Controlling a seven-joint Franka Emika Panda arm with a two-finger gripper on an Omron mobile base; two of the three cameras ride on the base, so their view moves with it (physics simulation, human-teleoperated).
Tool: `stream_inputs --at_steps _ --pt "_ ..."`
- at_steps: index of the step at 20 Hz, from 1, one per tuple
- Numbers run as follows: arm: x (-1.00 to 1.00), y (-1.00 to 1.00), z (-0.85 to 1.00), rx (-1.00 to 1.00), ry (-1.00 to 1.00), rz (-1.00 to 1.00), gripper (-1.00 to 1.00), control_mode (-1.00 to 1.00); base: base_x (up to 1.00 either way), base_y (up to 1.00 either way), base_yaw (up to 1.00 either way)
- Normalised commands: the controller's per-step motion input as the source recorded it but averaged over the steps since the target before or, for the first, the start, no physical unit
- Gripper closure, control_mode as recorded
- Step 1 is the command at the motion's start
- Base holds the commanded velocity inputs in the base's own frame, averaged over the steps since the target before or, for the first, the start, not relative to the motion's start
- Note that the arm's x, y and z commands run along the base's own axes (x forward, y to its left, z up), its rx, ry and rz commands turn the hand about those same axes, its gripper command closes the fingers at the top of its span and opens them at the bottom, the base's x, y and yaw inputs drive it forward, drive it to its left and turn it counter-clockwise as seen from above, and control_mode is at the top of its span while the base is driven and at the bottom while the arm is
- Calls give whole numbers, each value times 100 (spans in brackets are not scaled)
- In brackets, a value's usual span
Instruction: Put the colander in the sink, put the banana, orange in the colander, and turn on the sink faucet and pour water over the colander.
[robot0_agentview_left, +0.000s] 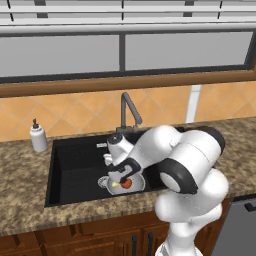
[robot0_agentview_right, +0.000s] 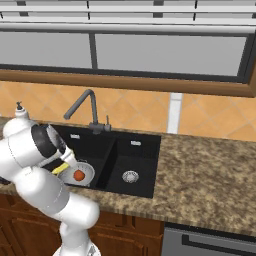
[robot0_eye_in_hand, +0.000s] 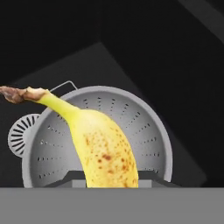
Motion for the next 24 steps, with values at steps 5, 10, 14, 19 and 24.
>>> stream_inputs --at_steps 5,10,14,19,24 --pt "38 0 -22 0 0 0 100 -100 0 0 0" --pt "20 0 -37 0 0 0 100 -100 0 0 0" --pt "1 0 -35 0 0 0 100 -100 0 0 0" --pt "18 0 -31 0 3 -1 100 -100 0 0 0" --pt "28 0 -28 0 8 0 100 -100 0 0 0"
